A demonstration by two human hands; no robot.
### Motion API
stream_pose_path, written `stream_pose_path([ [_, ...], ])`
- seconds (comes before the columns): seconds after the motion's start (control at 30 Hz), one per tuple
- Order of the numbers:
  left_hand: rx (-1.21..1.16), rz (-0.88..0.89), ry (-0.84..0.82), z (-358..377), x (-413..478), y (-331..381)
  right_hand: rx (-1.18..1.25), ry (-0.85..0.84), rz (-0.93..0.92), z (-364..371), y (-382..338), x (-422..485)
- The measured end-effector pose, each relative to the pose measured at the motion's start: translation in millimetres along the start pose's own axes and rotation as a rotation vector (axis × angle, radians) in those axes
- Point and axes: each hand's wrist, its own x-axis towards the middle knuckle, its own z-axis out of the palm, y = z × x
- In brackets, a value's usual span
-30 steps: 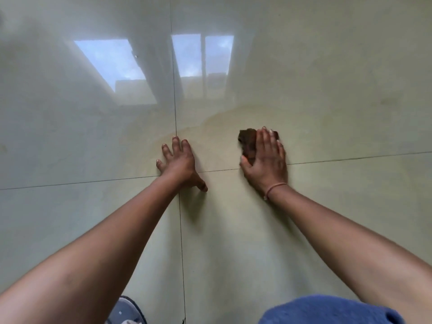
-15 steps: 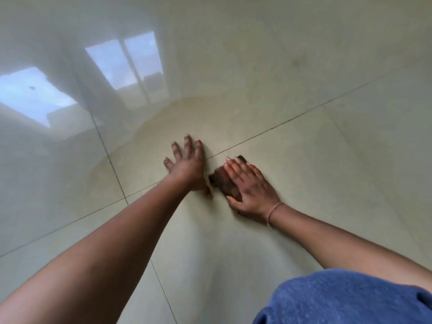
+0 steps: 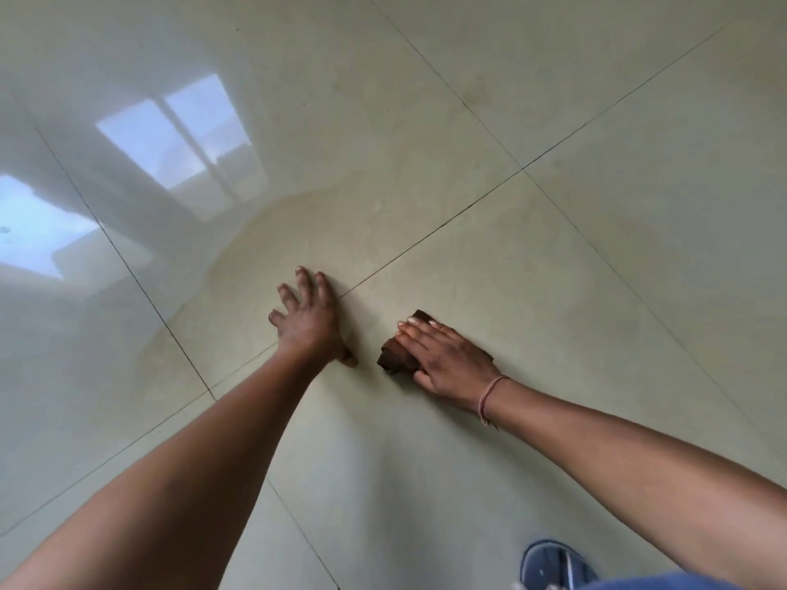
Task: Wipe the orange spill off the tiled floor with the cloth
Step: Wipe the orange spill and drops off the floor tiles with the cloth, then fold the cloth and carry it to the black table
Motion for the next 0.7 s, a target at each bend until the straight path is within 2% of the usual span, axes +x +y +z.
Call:
stream_pose_path([
  [0.1,0.113,0.088,0.031,9,-45,8,0.321,-0.221,0.19,-32,-24,-9],
  [0.17,0.066,0.113,-0.075,10,-82,16,0.473,-0.37,0.381,-62,-44,-20],
  [0.23,-0.029,0.102,-0.155,-6,-126,26,0.605,-0.412,0.49,-103,-63,-41],
  [0.4,-0.316,0.091,-0.218,-128,-251,71,0.919,-0.18,0.711,-275,-106,-95],
  [0.57,-0.663,0.11,-0.127,-290,-374,130,1.078,0.083,0.743,-476,-142,-132],
  [0.7,-0.992,0.172,-0.087,-416,-491,167,1.232,0.262,0.675,-649,-183,-175],
])
